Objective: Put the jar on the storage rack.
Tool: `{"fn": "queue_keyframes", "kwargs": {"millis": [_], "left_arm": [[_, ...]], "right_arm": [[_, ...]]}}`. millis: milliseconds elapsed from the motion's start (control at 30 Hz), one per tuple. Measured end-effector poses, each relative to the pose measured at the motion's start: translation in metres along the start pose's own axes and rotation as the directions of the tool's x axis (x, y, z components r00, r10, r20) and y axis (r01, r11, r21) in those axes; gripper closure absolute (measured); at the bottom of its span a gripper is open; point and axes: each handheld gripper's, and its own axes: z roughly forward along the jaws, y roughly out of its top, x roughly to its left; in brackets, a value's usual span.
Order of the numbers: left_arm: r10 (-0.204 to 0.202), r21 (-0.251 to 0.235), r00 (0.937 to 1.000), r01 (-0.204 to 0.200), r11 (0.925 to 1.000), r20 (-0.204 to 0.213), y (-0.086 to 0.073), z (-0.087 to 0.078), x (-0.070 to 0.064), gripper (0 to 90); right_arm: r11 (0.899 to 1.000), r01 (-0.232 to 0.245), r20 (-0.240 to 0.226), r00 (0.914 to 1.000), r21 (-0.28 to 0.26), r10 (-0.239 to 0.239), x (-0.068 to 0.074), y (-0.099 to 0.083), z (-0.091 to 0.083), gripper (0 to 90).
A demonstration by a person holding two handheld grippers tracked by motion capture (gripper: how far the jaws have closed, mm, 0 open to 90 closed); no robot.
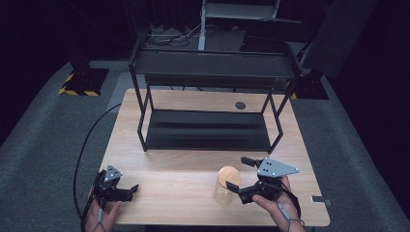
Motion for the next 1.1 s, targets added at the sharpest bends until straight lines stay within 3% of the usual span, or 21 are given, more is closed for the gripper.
{"fn": "queue_keyframes", "kwargs": {"millis": [1100], "left_arm": [[-0.001,0.000,1.0000,0.001,1.0000,-0.001,0.000,0.000,0.000,0.5]], "right_arm": [[0.999,0.003,-0.029,0.9996,0.052,-0.002,0.003,-0.014,0.020,5.0]]}}
